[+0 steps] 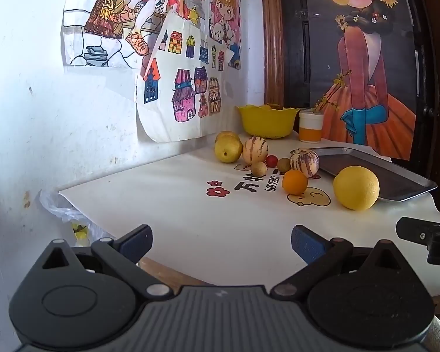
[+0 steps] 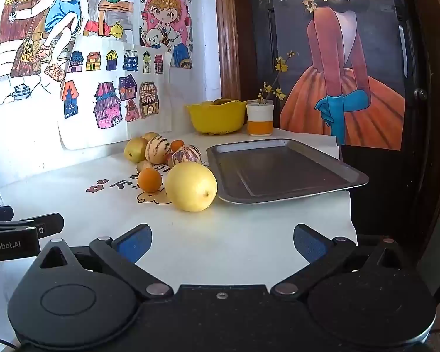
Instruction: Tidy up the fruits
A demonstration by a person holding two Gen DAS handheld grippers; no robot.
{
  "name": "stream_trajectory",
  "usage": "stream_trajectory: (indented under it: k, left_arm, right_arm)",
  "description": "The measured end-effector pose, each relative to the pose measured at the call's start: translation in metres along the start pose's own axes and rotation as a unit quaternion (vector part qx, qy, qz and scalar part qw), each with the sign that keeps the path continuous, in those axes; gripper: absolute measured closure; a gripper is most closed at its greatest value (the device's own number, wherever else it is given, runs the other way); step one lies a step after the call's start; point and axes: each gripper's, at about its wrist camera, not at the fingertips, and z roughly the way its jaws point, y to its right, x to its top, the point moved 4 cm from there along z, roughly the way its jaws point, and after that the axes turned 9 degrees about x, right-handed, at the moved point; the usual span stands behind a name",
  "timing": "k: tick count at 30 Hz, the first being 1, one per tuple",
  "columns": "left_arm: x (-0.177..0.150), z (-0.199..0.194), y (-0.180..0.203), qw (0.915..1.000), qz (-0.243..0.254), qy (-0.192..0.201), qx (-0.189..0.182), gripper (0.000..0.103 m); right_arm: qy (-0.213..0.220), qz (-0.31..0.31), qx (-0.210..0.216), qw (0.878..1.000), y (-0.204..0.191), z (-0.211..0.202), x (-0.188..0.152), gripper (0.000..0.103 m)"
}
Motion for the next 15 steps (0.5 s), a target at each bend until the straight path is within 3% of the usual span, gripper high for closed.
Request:
stream_trajectory:
  k: [15]
  left_arm:
    - [0.0039,-0.0010,-0.0001,1.0000,0.002,-0.004,0.000,0.000]
  right_arm:
    - [-0.002,0.000,0.000,1.000,-0.0001,-0.0004,-0.0006,0.000]
